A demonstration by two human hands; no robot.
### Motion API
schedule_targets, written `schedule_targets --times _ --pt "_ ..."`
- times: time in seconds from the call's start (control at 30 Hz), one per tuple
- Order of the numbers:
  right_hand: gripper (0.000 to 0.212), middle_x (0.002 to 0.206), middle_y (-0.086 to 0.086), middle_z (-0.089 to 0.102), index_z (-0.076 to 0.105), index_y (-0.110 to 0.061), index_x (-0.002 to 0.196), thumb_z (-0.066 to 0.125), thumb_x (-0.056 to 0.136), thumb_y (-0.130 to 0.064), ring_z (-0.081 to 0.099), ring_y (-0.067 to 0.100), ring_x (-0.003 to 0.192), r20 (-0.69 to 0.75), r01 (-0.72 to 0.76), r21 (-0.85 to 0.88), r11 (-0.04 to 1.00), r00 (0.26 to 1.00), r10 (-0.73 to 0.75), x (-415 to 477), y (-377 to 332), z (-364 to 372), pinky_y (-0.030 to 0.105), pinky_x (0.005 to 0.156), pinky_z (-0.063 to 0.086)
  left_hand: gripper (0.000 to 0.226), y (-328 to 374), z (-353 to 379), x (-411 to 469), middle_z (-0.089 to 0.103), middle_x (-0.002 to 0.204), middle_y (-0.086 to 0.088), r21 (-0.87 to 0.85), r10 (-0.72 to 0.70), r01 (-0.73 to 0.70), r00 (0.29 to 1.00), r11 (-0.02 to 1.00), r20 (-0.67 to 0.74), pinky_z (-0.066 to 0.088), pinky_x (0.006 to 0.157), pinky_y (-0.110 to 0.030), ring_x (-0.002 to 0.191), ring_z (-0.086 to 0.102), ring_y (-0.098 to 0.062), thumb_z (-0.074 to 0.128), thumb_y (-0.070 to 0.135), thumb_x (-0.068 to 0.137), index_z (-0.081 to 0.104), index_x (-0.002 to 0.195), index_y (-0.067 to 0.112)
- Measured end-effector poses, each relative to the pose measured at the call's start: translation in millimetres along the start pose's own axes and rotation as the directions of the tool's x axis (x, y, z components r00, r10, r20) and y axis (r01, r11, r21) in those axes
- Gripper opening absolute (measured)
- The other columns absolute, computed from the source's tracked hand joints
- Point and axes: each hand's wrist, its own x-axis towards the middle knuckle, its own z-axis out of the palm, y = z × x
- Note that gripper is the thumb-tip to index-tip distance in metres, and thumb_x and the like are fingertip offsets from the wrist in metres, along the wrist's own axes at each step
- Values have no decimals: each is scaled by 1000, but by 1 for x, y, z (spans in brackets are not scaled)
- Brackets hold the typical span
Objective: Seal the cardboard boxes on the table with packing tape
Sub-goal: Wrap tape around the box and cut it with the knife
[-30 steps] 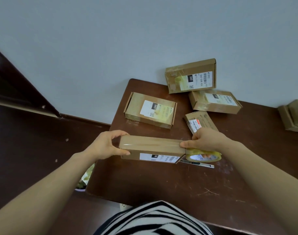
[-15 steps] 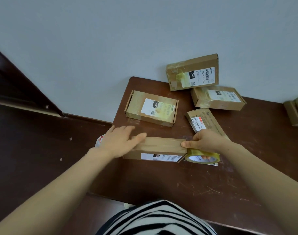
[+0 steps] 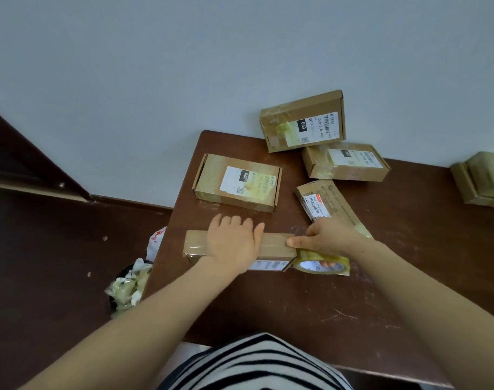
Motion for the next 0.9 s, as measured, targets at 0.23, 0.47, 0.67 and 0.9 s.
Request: schedule_targets --times 0.23,0.47,0.67,0.9 --pt "64 35 -7 48 48 -21 50 57 55 -83 43 3 30 3 23 32 999 1000 -23 4 3 2 11 29 25 46 43 -7 1 69 98 -6 -54 141 -141 990 989 2 38 81 -36 92 64 -27 25 34 103 65 104 13" --pt "60 43 -8 46 49 -19 55 60 67 -77 43 7 41 -15 15 -8 1000 1000 -15 6 6 3 21 44 31 56 47 0 19 69 88 -7 22 114 -114 993 993 4 31 58 -30 82 65 -29 20 42 102 68 103 14" --pt "77 52 -3 62 64 -14 68 52 54 -89 55 8 49 7 25 30 999 1000 -25 3 11 5 19 49 38 51 -7 -7 13 58 74 2 0 164 -164 986 986 20 37 59 -30 78 63 -22 14 49 101 55 85 24" --pt "72 42 -7 45 45 -22 49 46 41 -94 45 10 45 13 46 35 998 999 -46 6 9 8 24 49 32 49 -77 0 -7 61 78 1 -210 -182 172 983 962 -30 39 62 -30 67 52 -16 18 40 101 58 80 21"
